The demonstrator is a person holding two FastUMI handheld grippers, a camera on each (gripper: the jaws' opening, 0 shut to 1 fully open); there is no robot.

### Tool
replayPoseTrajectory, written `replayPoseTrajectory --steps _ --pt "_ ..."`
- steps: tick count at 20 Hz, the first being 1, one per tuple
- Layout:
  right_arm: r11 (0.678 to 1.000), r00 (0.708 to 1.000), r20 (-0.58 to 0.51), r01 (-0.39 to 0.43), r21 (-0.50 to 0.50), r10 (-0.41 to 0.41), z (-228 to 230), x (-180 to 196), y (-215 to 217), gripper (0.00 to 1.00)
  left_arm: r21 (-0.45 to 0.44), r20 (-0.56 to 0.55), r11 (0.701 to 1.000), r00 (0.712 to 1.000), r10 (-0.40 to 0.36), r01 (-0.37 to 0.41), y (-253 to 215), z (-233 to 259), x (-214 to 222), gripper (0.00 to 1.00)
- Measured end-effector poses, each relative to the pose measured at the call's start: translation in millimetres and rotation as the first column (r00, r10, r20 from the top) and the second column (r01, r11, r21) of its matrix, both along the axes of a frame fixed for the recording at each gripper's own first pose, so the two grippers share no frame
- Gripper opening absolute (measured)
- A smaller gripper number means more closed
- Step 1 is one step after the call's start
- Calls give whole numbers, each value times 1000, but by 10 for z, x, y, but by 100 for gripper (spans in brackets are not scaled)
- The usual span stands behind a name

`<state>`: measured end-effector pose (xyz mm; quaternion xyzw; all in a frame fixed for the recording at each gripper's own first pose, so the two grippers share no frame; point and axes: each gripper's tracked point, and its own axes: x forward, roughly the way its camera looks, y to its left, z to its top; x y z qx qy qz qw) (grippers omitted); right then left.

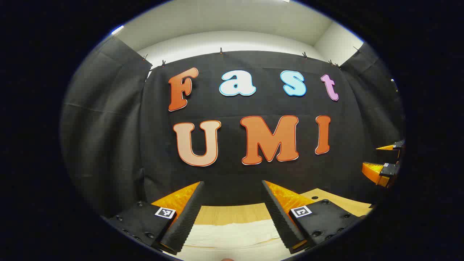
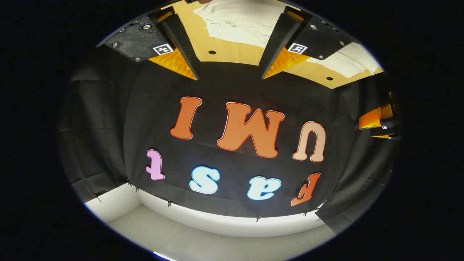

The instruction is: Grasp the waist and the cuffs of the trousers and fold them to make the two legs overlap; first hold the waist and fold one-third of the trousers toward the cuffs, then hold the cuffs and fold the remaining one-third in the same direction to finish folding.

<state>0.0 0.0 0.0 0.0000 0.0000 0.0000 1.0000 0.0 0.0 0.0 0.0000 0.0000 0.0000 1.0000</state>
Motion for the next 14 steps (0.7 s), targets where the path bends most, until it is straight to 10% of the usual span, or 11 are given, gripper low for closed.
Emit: replayPoseTrajectory --steps 14 --pt "999 998 -50 36 15 -35 -448 212 -607 98 59 -41 996 997 70 -68 -57 -269 91 98"
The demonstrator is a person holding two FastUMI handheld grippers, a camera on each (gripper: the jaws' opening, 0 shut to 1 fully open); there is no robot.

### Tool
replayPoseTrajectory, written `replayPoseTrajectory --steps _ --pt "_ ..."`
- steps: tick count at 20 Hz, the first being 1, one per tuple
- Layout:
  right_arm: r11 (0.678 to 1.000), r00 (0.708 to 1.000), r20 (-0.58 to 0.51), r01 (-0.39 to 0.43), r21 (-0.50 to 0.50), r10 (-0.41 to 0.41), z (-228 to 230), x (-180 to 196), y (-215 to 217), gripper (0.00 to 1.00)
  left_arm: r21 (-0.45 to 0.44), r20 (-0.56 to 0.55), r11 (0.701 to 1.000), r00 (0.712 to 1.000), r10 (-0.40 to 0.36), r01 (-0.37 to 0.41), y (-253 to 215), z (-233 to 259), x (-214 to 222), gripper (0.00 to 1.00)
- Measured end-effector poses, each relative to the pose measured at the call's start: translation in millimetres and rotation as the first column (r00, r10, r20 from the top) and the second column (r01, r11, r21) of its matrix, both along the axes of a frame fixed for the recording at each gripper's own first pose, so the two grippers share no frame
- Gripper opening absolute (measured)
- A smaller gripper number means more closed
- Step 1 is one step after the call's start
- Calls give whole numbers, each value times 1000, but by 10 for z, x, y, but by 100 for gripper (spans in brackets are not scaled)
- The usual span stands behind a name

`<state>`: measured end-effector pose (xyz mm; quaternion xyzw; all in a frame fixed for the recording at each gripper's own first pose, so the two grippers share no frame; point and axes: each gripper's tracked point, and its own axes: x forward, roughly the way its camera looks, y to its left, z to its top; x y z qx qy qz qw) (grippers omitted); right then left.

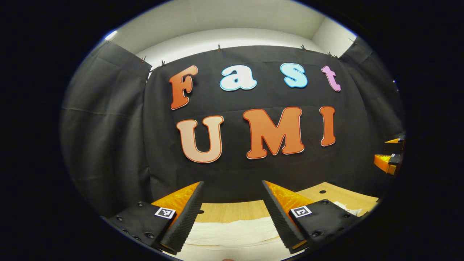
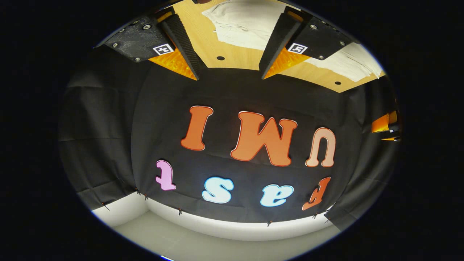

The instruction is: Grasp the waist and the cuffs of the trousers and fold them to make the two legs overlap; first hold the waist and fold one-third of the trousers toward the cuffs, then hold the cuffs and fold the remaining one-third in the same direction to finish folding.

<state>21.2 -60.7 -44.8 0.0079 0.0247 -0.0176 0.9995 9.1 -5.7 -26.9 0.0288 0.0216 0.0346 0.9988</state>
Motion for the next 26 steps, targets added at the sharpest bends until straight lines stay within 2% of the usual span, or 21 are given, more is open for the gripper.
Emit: replayPoseTrajectory --steps 3,6,11,15,18,19,21,26 --pt "1000 998 -68 2 -2 -2 -282 88 -173 98 2 -66 999 997 33 -33 36 -219 21 100" --pt "999 988 -152 -12 36 17 -574 141 -229 99 -36 -156 997 986 62 -68 107 -505 7 99" --pt "993 952 -298 -30 117 64 -1072 183 -319 98 -77 -291 980 945 152 -181 348 -916 -151 100" --pt "979 903 -409 -53 196 131 -1421 175 -339 99 -65 -394 953 885 249 -297 670 -1264 -380 100" --pt "971 866 -477 -37 237 149 -1667 166 -361 99 -89 -468 931 840 274 -353 871 -1548 -507 99" --pt "966 851 -499 -35 256 164 -1751 152 -339 99 -102 -507 919 815 280 -380 949 -1693 -606 100" --pt "963 814 -554 -26 268 176 -1930 136 -305 98 -154 -582 890 767 269 -428 1057 -1972 -730 100" --pt "949 736 -649 27 315 194 -2231 91 -183 97 -245 -722 791 650 237 -561 1389 -2570 -1027 98"
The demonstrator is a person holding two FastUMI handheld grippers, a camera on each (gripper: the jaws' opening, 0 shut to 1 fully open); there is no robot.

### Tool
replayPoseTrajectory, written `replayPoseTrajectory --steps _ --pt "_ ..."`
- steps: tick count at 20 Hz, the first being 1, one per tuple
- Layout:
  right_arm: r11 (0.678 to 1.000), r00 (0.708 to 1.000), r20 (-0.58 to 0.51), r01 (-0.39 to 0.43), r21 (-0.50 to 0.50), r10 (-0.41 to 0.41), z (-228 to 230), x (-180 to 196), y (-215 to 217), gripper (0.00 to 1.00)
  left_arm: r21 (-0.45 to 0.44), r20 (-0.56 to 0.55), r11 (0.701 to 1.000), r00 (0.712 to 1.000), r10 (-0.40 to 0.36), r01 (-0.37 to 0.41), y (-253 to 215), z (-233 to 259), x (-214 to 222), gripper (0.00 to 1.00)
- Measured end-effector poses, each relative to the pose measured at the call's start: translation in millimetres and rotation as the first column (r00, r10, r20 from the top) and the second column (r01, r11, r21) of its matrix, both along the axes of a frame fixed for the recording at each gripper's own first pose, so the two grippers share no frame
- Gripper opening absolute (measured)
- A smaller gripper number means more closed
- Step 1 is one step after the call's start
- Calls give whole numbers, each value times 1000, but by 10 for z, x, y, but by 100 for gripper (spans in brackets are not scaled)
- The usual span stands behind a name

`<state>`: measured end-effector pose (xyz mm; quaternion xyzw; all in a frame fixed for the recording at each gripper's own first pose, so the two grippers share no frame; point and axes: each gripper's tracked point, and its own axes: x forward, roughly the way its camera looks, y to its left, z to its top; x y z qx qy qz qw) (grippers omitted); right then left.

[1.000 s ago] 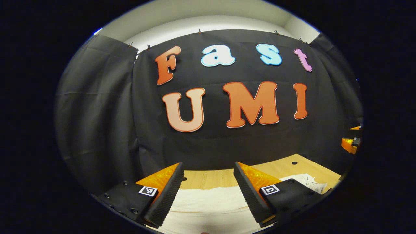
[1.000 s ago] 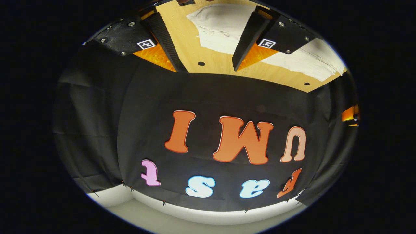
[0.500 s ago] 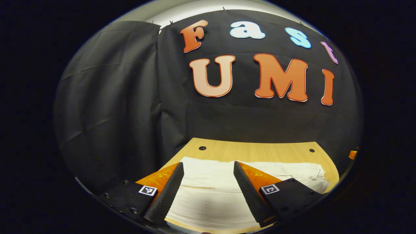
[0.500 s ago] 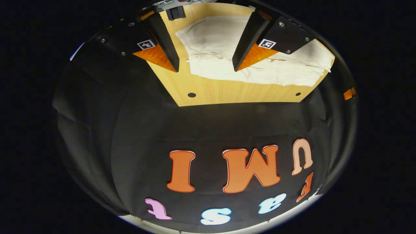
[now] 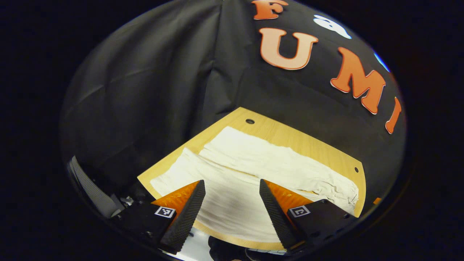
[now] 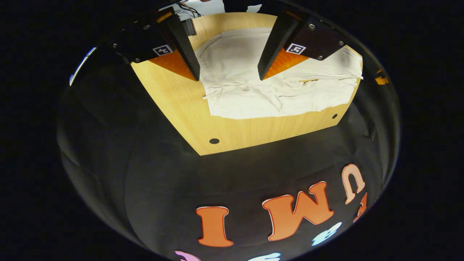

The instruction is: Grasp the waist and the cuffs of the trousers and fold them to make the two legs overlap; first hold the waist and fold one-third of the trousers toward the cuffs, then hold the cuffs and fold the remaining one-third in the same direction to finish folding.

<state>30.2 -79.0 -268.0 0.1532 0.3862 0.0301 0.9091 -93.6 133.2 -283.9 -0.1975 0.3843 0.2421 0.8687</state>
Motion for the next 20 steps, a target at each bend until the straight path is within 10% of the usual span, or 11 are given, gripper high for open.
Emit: replayPoseTrajectory --steps 10,20 --pt "986 962 -248 139 87 -114 -538 -62 117 94 -247 -226 944 960 164 -219 670 -1058 -528 97" --pt "979 912 -389 180 97 -129 -915 -167 344 94 -456 -334 769 887 319 -448 1133 -1679 -914 98"
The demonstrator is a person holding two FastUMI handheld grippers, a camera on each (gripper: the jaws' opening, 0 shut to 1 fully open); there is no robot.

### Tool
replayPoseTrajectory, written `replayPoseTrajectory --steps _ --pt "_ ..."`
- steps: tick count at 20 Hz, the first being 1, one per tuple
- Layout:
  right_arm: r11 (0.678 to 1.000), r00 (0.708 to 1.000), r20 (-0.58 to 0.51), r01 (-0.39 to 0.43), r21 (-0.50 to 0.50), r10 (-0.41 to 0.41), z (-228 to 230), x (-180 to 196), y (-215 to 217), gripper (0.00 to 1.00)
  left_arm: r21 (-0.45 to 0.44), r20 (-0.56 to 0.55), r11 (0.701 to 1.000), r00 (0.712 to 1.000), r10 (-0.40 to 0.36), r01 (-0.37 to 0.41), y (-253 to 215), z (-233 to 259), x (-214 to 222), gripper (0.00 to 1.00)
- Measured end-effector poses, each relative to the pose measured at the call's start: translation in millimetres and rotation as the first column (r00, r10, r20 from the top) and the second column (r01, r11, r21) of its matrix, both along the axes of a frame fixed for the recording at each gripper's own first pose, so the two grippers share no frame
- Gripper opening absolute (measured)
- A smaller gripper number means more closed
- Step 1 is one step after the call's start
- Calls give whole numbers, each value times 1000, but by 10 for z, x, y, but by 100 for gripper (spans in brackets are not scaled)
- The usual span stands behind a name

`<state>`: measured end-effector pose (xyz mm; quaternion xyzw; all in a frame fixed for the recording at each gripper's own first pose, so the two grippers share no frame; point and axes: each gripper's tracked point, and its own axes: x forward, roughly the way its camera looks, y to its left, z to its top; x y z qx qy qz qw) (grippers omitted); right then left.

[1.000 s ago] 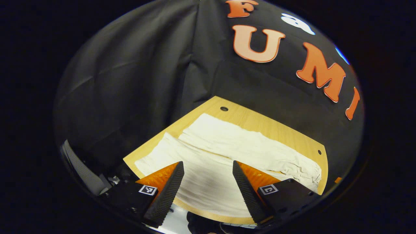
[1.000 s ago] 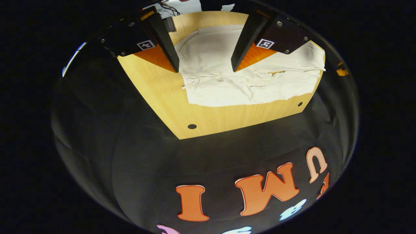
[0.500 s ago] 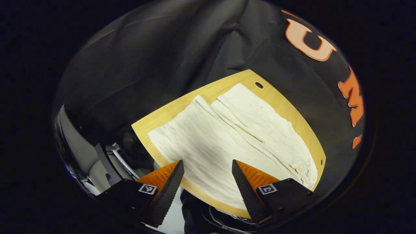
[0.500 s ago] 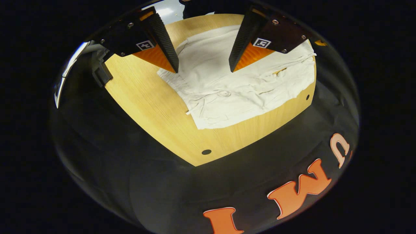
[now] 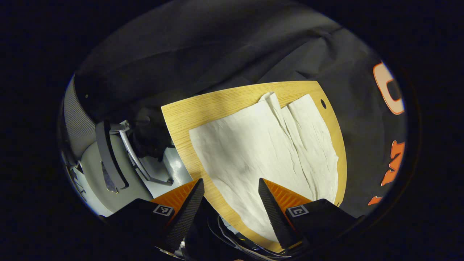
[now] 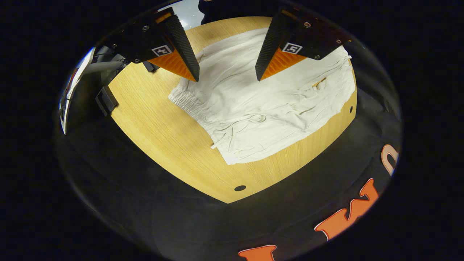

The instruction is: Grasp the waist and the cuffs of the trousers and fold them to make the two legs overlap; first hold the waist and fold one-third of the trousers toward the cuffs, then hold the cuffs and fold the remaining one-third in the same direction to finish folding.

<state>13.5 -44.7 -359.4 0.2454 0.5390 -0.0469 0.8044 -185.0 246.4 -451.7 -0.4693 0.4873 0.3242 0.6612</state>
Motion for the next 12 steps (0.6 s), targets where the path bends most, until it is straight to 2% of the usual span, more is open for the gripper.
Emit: replayPoseTrajectory --steps 3,5,7,8,9,10,12 --pt "999 999 -36 22 48 -20 -84 -36 84 94 -22 3 999 1000 26 -26 93 -163 3 100" --pt "996 998 -57 45 82 -41 -151 -57 112 94 -32 -8 998 998 62 -62 130 -230 -2 94" --pt "993 995 -84 66 98 -58 -237 -113 111 94 -61 5 994 996 92 -91 108 -275 60 100" --pt "991 994 -93 73 109 -63 -277 -136 117 94 -59 3 994 996 91 -91 134 -284 70 98" --pt "990 992 -102 83 118 -71 -306 -168 113 94 -58 13 994 995 94 -93 161 -291 98 100" --pt "987 991 -109 96 132 -82 -341 -183 109 94 -55 27 993 994 103 -101 201 -298 135 92" --pt "977 985 -129 135 164 -115 -404 -229 101 94 -68 53 989 989 136 -132 258 -314 254 88"
